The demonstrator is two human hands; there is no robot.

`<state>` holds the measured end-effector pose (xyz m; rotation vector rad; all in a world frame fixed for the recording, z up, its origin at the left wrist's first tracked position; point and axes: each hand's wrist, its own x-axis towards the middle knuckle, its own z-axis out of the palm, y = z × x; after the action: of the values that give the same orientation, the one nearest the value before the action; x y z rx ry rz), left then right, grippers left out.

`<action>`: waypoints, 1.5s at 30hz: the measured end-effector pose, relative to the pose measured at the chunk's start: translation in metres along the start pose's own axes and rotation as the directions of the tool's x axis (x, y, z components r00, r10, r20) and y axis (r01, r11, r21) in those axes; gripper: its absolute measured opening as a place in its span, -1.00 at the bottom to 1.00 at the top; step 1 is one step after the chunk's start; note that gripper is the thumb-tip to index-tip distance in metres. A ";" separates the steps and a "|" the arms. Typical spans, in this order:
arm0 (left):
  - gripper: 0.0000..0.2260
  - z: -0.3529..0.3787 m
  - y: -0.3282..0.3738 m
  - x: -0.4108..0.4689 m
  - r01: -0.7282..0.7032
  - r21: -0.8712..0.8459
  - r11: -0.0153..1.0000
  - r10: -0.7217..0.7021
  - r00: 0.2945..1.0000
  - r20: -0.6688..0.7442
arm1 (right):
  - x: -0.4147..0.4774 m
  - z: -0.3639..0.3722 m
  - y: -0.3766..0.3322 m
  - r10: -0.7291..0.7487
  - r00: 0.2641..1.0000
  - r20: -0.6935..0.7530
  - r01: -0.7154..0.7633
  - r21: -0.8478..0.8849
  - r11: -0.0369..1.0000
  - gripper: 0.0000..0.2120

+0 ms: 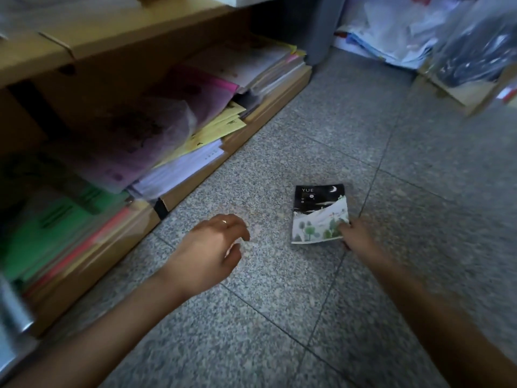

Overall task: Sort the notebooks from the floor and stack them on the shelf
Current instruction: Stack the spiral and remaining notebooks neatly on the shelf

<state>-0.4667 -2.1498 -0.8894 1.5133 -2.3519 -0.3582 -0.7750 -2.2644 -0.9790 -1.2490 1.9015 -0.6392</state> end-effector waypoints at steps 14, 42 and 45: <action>-0.78 -0.177 0.035 -0.067 0.182 -0.845 0.503 -0.535 0.833 -0.140 | -0.208 0.031 -0.226 -0.708 0.666 0.233 0.385 0.706 0.594 -0.85; -0.54 -0.317 -0.025 -0.277 0.793 0.088 0.603 -0.641 0.547 -0.538 | -0.436 0.241 -0.458 -0.882 0.125 0.455 0.987 -0.149 0.062 -0.75; -0.49 -0.315 -0.042 -0.273 0.870 0.314 0.379 -0.741 0.489 -0.461 | -0.436 0.243 -0.452 -0.928 0.085 0.363 0.989 -0.140 0.036 -0.75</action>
<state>-0.2014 -1.9294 -0.6517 2.7629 -1.3246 0.3117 -0.2328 -2.0433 -0.6456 -2.8063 0.6464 -0.7727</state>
